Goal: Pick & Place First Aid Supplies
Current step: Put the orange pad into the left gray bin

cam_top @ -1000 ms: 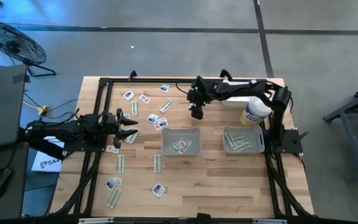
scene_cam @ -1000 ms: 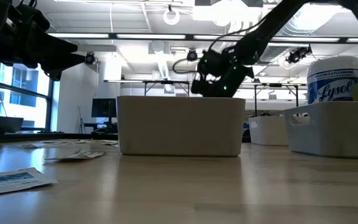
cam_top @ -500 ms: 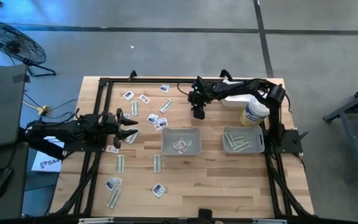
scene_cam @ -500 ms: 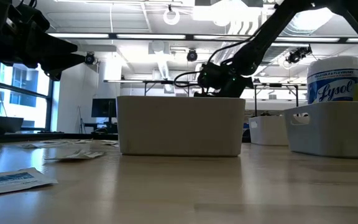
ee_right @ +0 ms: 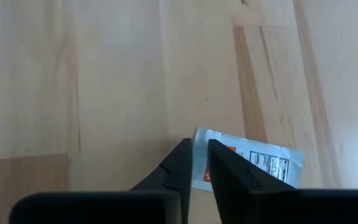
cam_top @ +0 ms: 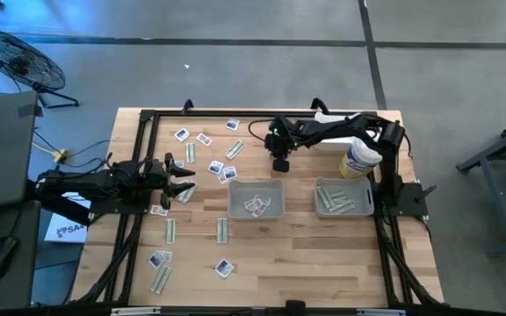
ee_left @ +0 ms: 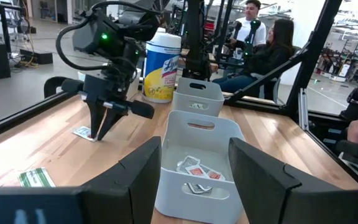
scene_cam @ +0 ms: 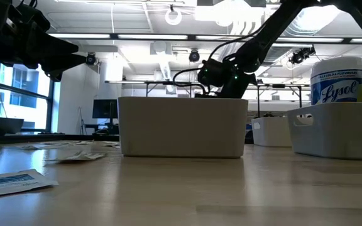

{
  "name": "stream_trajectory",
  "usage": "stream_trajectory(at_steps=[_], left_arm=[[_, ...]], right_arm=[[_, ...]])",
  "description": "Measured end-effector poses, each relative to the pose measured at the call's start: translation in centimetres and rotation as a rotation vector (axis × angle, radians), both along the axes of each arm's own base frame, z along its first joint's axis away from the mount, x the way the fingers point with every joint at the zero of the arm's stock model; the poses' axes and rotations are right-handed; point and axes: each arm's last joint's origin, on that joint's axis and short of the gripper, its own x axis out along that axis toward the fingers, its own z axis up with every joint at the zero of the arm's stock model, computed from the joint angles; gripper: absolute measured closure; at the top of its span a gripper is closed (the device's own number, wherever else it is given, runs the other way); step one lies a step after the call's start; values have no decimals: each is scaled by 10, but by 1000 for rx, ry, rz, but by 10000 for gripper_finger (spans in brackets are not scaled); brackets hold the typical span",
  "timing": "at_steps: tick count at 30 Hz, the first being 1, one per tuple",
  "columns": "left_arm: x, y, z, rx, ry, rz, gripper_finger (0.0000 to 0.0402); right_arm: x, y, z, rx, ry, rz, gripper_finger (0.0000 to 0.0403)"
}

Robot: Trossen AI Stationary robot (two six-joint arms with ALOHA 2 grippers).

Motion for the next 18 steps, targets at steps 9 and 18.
stream_trajectory(at_steps=[9,18], left_arm=[[0,0,0,0,0,0,216],[0,0,0,0,0,0,216]], right_arm=[[7,17,-1,-23,24,-48,398],[4,36,25,21,-6,-63,401]])
